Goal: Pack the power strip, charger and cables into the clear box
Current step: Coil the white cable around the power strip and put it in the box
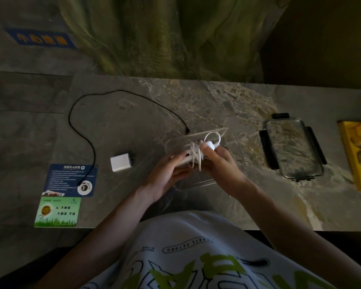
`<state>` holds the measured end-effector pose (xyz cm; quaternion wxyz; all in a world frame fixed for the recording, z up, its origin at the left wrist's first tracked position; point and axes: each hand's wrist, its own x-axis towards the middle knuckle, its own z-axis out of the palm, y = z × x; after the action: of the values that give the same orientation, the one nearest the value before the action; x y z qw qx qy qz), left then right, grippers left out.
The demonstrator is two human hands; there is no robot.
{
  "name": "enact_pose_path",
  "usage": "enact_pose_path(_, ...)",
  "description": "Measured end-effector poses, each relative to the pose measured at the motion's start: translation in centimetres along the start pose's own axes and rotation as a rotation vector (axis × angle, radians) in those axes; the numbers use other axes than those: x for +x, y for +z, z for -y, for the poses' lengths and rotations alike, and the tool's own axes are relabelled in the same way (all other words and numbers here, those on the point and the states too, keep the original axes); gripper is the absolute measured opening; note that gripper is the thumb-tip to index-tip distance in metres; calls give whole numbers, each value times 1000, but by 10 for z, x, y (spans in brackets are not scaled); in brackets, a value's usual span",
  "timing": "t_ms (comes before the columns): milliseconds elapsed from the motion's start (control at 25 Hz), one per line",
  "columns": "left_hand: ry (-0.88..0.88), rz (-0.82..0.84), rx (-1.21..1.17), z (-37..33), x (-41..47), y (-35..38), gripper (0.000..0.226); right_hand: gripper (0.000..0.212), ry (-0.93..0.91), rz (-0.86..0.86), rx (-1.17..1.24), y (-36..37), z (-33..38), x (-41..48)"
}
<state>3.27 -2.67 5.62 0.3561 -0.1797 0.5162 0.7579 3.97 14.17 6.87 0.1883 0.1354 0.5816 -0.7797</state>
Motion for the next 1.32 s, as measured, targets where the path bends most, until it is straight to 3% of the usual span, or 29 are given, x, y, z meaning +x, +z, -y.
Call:
enact_pose_path(160,41,22,24,1,6,-8,34,24,50,34,28,-11,1,6)
enact_pose_path(280,110,-19,186,4,9,-13,43,20,178,69,102,-18,6,8)
enact_pose_path(520,172,-32,518,2,23,-10,59,37,213,8,184,-32,-14,23)
enact_pose_path(600,200,-54,616,4,31,-8,64,33,206,-29,203,-37,-22,30)
enact_pose_path(720,256,-205,736,13,41,-12,70,22,211,-37,186,-46,-33,48)
enact_pose_path(840,349,-434,843,24,45,-20,68,27,247,-74,140,-50,-48,66)
enact_pose_path(920,271,-520,858,32,50,-30,69,32,266,-116,103,-51,-57,75)
enact_pose_path(1040,34,-441,772,49,56,-46,62,27,231,-96,42,-45,-62,83)
enact_pose_path(1160,6,-360,777,63,57,-51,37,12,218,-78,76,-41,-67,88)
enact_pose_path(1320,31,-342,774,63,60,-53,33,11,242,-58,88,-41,-85,95)
